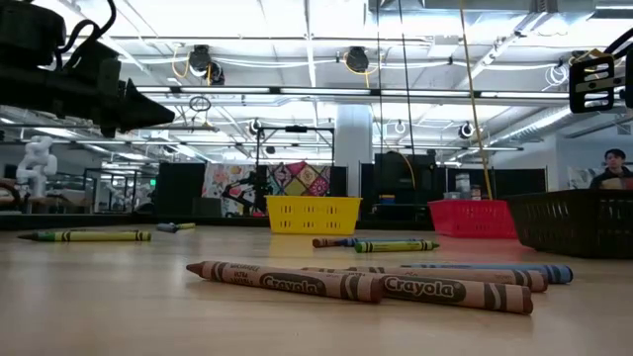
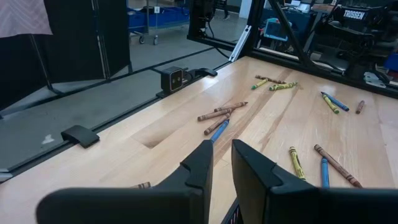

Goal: Sort crayons

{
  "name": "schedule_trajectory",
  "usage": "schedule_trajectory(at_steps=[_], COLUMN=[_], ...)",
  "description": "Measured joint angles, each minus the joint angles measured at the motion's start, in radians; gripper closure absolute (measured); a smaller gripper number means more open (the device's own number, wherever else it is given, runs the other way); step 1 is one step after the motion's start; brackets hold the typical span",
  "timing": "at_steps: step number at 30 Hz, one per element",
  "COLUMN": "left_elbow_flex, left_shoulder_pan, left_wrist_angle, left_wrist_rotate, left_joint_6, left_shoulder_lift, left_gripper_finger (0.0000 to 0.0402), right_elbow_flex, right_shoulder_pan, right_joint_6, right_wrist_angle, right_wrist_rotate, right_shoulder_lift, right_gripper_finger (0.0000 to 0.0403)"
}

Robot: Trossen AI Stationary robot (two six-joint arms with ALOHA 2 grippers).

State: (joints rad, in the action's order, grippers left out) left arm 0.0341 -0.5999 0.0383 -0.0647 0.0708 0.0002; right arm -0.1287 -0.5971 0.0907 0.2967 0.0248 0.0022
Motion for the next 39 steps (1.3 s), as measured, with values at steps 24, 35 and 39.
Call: schedule_trajectory(at_steps=[24,35,39], left_elbow_flex=[0.0,0.0,0.0], left_shoulder_pan=[0.0,0.0,0.0], left_wrist_angle=[0.0,0.0,0.0], left_wrist_rotate=[0.0,0.0,0.0], left_joint_6=[0.0,0.0,0.0], left_shoulder_lift=[0.0,0.0,0.0], left_gripper_finger=[0.0292,0.0292,0.0292], right_elbow_flex=[0.006,0.004,0.003], right_shoulder_pan=[0.0,0.0,0.0], right_joint_6=[-0.097,-0.109,-0.147], right_wrist_angle=[-0.27,-0.398,-0.39], right_wrist_rotate=[0.004,0.004,0.001], right_shoulder_lift=[0.002,0.002,0.002], right_gripper_finger=[0.0355,0.0355,0.0355])
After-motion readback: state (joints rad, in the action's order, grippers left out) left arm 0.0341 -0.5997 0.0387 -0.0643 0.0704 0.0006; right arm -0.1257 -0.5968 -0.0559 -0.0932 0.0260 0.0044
